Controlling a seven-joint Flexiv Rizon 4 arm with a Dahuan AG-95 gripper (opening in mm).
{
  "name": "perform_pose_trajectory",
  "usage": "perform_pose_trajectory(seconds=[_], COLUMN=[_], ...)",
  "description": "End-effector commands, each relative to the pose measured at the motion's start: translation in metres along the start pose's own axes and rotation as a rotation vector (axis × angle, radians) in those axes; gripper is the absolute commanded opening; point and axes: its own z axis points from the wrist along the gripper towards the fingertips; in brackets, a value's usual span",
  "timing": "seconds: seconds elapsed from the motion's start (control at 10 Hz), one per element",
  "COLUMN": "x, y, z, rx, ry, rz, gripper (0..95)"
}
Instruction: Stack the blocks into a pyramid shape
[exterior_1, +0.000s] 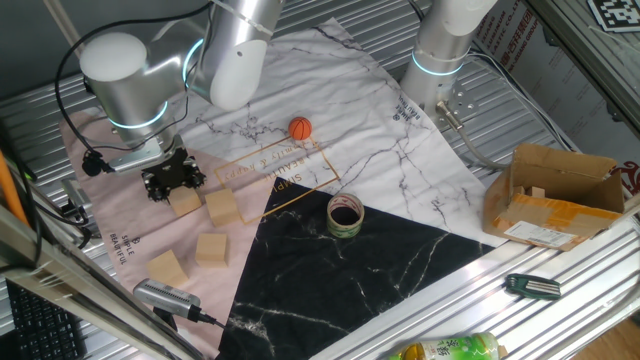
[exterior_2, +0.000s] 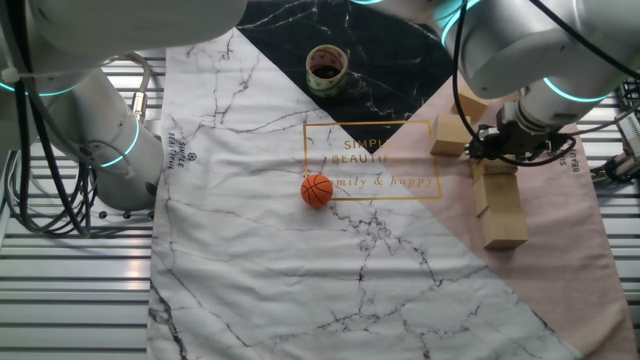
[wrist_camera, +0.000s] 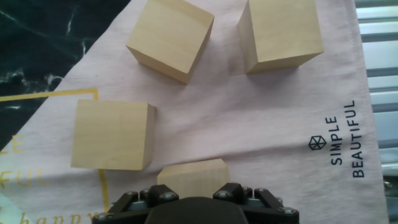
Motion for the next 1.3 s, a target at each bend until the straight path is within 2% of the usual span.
perform_pose_trajectory(seconds=[0.1,1.0,1.3], x=[0.0,0.0001,0.0004], y=[-0.0003,-0.0009,-0.0012], z=[0.0,0.001,0.0009], rx=[0.001,0.009,0.011], ry=[-0.001,-0.002,-0.012], rz=[0.007,0.019,0.025], gripper=[0.0,0.0,0.0])
